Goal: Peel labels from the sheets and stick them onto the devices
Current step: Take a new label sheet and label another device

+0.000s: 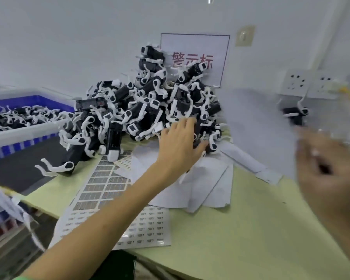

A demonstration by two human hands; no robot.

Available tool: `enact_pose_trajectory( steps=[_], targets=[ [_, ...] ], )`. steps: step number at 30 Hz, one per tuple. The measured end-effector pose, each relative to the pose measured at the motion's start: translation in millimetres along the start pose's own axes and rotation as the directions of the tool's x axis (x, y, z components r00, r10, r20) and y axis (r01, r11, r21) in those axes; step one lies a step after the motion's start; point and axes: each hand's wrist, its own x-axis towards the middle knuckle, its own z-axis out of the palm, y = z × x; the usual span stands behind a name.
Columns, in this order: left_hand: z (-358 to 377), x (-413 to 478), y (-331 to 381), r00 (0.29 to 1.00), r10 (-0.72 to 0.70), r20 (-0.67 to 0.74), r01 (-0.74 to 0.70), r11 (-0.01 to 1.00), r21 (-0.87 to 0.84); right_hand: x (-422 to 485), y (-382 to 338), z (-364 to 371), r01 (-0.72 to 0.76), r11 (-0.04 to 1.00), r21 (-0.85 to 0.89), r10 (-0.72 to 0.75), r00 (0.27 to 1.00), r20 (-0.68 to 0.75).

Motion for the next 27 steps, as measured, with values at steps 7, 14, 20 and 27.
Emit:
enact_pose_trajectory(
  steps=[7,14,20,27],
  targets=[
    [-15.6,5.2,33.4,0.753,0.192,0.629,0.645,-0.025,-0.764,-5.8,-39.2,18.0,0.182,0.964,0.193,-0.239,0.911,0.336],
    [4.8,7.4,32.3,0.865,0.219,0.452,0.482,-0.112,-0.869,3.6,-12.4,2.0,-0.442,0.837,0.322,0.312,0.870,0.383],
    [20.4,6.9,50.0,0.918,0.155,0.365,0.384,-0.118,-0.916,10.8,34.1,-9.2,-0.946,0.050,0.320,0.720,0.256,0.645],
    [51.5,-3.5,50.8,0.997,-0.023,0.078,0.081,0.262,-0.962,13.1,50.2,-23.8,-0.769,0.586,0.256,0.607,0.626,0.490]
  ],
)
